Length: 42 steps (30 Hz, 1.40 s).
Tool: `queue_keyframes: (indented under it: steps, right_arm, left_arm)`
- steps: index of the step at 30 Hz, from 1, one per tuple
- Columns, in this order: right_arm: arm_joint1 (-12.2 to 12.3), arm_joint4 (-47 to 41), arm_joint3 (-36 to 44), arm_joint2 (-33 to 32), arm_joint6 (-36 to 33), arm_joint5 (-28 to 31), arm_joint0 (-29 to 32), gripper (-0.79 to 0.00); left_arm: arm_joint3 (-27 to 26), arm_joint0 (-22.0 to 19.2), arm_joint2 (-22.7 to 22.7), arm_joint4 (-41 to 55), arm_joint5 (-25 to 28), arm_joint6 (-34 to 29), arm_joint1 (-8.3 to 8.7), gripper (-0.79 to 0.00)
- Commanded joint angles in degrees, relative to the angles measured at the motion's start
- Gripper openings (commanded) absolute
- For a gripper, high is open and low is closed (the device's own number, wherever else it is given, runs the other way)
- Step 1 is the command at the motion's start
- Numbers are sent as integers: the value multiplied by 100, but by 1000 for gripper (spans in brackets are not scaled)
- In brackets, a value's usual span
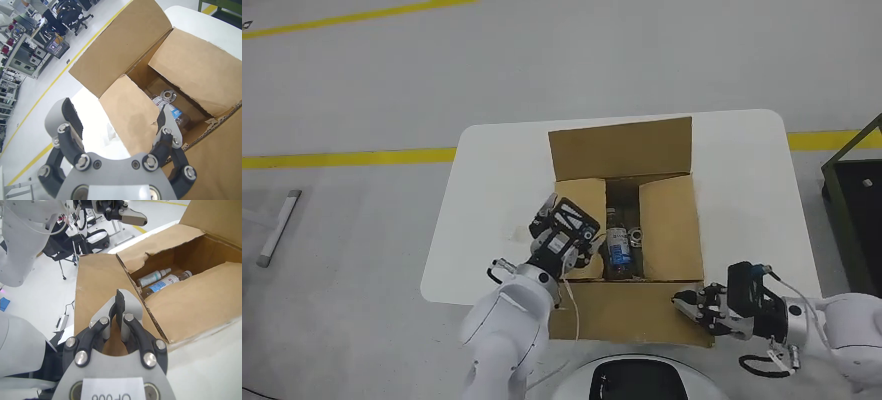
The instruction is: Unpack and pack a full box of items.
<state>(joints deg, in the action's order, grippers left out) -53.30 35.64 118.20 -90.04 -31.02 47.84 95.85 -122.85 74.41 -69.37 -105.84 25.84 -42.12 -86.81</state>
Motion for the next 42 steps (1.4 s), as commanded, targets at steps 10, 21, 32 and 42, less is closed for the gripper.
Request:
queue_keyframes:
  steps: [10,21,32,42]
  right_arm:
    - [-44,76,-235,43,612,-704,54,-785]
    - [-88,-71,-147,-637,1493,-1619,293,-785]
    - [-140,400,-86,-365,1624,-1946,-22,-785]
    - [-182,676,-200,-91,1682,-2013,-228,-785]
  left_arm:
    - [837,-254,461,277,-699,-26,-64,0]
    - [1539,-593,945,-240,-1132,-272,-115,0]
    - [1850,-694,1136,-1579,-1430,-307,-96,0]
    - [1544,-484,1057,-1774,-1561,-158,-89,-785]
